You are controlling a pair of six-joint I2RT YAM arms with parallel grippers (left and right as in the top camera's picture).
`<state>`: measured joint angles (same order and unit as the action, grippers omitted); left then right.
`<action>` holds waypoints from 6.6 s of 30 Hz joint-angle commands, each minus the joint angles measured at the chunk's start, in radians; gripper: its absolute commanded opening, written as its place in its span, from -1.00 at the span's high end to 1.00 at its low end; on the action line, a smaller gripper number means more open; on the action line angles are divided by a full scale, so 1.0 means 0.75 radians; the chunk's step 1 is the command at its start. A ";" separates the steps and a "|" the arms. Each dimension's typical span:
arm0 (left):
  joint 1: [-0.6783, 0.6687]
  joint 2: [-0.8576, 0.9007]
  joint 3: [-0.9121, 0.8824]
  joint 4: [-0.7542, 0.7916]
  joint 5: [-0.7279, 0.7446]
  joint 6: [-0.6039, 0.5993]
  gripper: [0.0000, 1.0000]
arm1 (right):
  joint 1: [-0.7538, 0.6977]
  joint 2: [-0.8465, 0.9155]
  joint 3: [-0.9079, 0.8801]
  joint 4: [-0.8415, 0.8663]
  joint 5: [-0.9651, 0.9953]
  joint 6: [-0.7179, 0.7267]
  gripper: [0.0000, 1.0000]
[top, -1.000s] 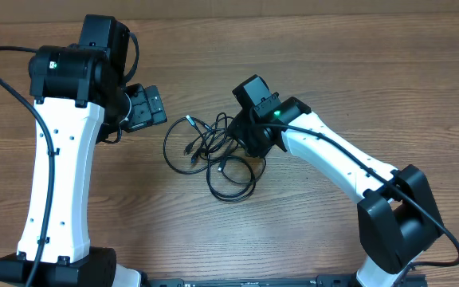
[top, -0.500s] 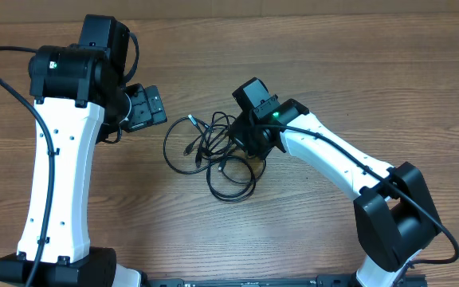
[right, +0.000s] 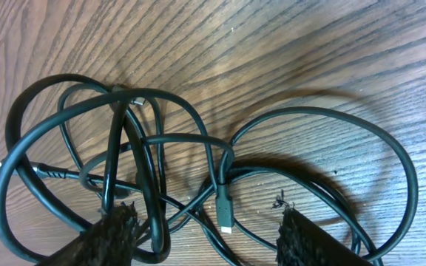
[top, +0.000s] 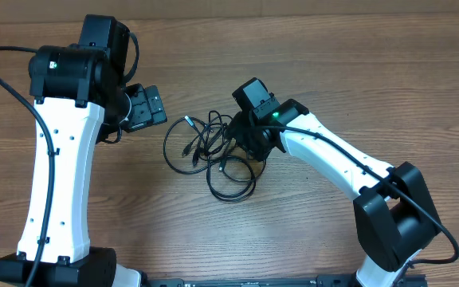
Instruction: Untangle cables
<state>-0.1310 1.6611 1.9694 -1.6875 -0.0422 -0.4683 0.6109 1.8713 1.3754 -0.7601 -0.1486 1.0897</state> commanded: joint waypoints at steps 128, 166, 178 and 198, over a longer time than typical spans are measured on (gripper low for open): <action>-0.009 0.010 -0.006 0.007 -0.019 0.026 -1.00 | 0.089 -0.369 0.951 -0.685 -0.087 -0.872 0.93; -0.009 0.022 -0.007 0.022 -0.022 0.026 -1.00 | -0.030 -0.393 0.935 -0.665 -0.419 -1.211 0.93; -0.009 0.022 -0.007 0.021 -0.024 0.026 -0.98 | -0.031 -0.390 0.934 -0.908 0.736 -0.726 0.92; -0.011 0.026 -0.040 0.001 0.237 0.251 -1.00 | -0.031 -0.388 0.932 -0.836 0.435 -0.714 0.93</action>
<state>-0.1310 1.6722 1.9652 -1.6802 0.0776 -0.3481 0.5888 1.5974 2.0708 -1.4002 0.1944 0.5468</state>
